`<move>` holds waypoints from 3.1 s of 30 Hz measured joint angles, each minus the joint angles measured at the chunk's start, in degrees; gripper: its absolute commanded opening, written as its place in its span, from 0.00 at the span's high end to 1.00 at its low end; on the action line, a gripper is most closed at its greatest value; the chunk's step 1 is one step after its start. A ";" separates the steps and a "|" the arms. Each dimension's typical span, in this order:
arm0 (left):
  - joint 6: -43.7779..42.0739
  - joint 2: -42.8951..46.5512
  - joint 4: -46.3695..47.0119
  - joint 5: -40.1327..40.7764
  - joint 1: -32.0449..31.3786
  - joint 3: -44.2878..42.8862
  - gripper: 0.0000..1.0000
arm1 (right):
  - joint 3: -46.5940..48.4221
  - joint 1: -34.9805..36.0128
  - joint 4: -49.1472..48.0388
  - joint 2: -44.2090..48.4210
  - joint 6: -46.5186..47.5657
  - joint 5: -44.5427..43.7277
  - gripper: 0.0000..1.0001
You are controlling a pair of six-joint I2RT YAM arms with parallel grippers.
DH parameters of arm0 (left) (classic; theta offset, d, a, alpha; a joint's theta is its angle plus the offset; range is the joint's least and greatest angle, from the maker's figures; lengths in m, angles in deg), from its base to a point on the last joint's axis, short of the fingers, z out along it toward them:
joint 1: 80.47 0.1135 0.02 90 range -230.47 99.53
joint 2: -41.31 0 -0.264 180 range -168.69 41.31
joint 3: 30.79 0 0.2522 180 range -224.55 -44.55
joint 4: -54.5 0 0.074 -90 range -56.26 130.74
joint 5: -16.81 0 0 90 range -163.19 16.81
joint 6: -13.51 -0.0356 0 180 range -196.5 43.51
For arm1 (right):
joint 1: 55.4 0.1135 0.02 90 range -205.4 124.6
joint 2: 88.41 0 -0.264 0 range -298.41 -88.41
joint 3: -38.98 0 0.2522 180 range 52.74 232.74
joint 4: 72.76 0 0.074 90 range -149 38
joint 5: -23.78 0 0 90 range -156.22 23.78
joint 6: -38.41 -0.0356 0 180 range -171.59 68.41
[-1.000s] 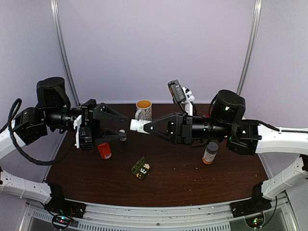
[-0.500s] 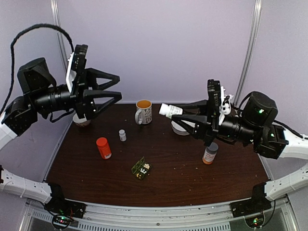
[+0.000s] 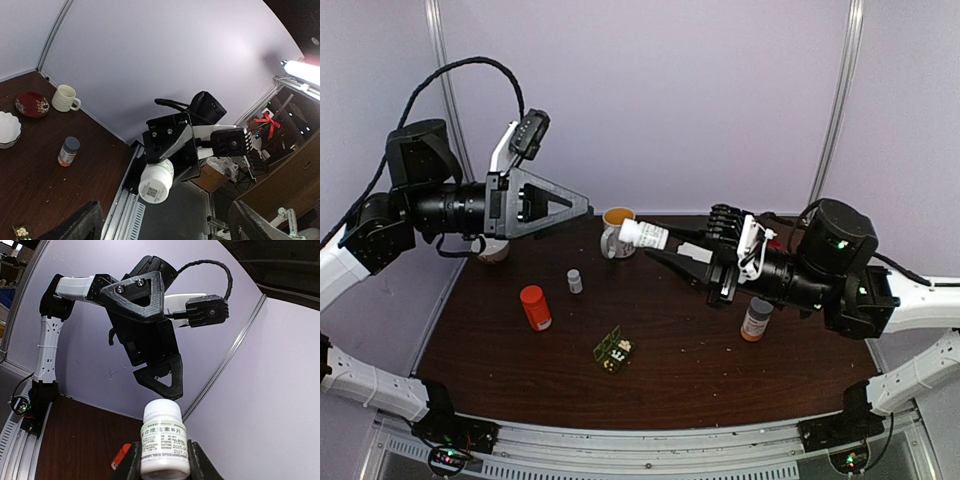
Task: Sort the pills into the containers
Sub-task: Screw the lid of the pill bottle onto the pill bottle.
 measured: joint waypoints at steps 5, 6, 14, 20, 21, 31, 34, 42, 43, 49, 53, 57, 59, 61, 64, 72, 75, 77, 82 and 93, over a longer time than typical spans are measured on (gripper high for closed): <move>3.13 -1.18 0.00 -2.91 0.00 0.00 0.23 | 2.21 1.18 0.11 -1.97 3.23 -1.27 1.00; 3.54 -1.62 -0.04 -3.32 0.00 0.00 0.23 | 2.36 1.22 0.09 -2.16 3.76 -1.44 1.00; 4.37 -4.15 -0.83 -5.42 0.00 -0.09 0.23 | 3.37 1.70 0.28 -3.45 5.73 -1.99 1.00; 4.63 -4.35 -1.33 -6.05 0.00 -0.59 0.34 | 3.80 1.90 0.81 -4.02 6.10 -2.19 1.00; 4.76 -4.37 -1.46 -6.16 0.00 -0.79 0.35 | 3.89 1.92 1.03 -4.15 6.12 -2.29 1.00; 4.79 -4.57 -1.66 -6.67 0.00 -1.25 0.43 | 4.85 1.99 1.88 -5.42 6.25 -3.04 1.00; 4.87 -4.57 -1.97 -6.64 0.00 -1.25 0.52 | 5.29 1.99 2.21 -5.55 6.25 -3.13 1.00; 4.85 -4.72 -2.34 -6.56 0.09 -1.25 0.74 | 5.57 2.14 2.23 -5.53 6.23 -3.19 1.00; 4.81 -4.76 -2.40 -6.54 0.11 -1.25 0.78 | 5.64 2.19 2.23 -5.55 6.23 -3.19 1.00; 4.44 -4.76 -2.36 -6.69 0.28 -1.25 1.00 | 6.03 2.36 2.45 -5.53 5.97 -3.26 1.00; 3.56 -4.76 -2.38 -6.62 0.28 -1.25 1.00 | 6.12 2.36 2.60 -5.53 4.68 -3.23 1.00; 0.33 -4.59 -2.56 -6.01 0.28 -1.25 1.00 | 8.09 2.32 5.60 -5.73 -1.92 -3.17 1.00; -2.27 -4.26 -2.58 -5.25 0.28 -1.40 1.00 | 9.27 2.27 6.97 -6.14 -5.73 -2.56 1.00; -6.45 -4.09 -2.89 -4.15 0.26 -2.16 1.00 | 10.12 2.01 7.58 -6.34 -11.89 -1.20 1.00; -14.23 -3.96 -3.28 -3.08 -0.13 -2.99 1.00 | 10.14 1.31 6.95 -6.32 -23.10 2.21 1.00; -34.80 -3.28 -1.86 -2.38 -0.57 -3.56 0.55 | 9.70 -0.09 7.15 -5.75 -43.69 7.08 1.00; -37.27 -4.13 -2.03 -1.53 -0.42 -4.59 0.28 | 8.55 0.11 6.71 -4.00 -44.74 7.39 1.00; -37.77 -4.61 -1.97 -1.33 -0.31 -4.50 0.21 | 7.82 0.20 6.49 -2.40 -44.81 7.43 1.00; -40.96 -2.25 1.14 -1.97 -0.31 1.22 0.10 | 7.67 0.09 5.64 -1.27 -45.13 7.82 1.00; -59.30 3.91 4.26 -3.21 -1.57 9.20 0.05 | 7.87 0.02 5.92 -4.20 -46.80 10.60 1.00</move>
